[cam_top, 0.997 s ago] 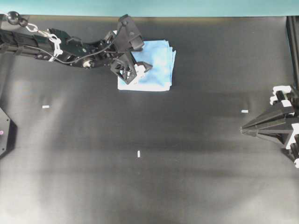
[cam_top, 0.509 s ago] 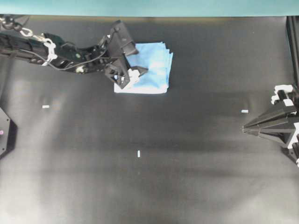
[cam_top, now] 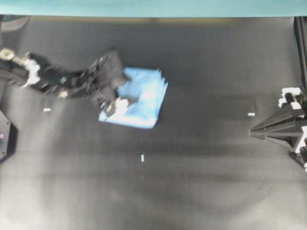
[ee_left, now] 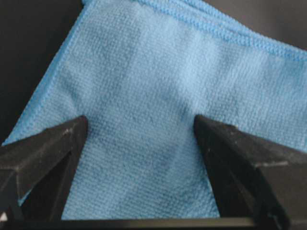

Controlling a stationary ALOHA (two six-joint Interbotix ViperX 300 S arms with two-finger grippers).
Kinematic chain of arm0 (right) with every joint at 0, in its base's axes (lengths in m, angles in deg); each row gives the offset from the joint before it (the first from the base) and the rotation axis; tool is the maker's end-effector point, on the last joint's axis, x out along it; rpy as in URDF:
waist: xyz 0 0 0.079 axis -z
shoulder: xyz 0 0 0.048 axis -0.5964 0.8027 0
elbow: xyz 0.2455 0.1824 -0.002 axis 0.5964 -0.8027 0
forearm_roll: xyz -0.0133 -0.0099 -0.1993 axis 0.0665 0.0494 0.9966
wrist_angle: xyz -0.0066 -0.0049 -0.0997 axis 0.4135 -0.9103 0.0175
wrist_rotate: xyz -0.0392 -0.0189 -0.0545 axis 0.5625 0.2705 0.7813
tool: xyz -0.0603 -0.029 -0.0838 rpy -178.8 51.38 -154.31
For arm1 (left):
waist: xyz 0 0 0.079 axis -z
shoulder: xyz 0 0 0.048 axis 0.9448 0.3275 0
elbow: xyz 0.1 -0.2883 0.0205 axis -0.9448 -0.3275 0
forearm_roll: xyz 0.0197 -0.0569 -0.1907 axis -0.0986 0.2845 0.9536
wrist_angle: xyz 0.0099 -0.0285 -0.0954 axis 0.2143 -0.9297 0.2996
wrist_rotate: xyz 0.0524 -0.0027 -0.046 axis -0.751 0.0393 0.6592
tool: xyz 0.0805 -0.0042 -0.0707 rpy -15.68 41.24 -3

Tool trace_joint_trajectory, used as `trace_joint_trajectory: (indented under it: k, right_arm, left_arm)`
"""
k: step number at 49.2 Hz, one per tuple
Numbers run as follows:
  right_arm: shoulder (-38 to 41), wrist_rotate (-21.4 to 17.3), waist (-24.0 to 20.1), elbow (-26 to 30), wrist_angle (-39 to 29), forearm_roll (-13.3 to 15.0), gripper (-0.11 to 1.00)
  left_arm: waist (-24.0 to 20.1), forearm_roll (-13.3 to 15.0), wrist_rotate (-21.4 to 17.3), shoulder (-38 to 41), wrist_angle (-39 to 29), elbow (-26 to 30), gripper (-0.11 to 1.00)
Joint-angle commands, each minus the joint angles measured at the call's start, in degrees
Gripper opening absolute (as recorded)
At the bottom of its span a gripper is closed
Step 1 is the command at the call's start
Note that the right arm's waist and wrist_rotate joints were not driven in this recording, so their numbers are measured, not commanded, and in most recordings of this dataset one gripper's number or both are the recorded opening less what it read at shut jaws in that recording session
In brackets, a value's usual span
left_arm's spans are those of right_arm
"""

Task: Push a blue cloth with the left arm to wipe the desk.
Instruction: 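Press the left gripper on the cloth and drag it toward the near-left corner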

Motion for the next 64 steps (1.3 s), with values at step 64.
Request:
trace_joint_trajectory:
  k: [64]
  right_arm:
    - [0.09, 0.00, 0.00, 0.26, 5.71, -1.76, 0.00]
  left_arm:
    - [43.77, -0.18, 22.68, -16.00, -0.88, -17.40, 0.87]
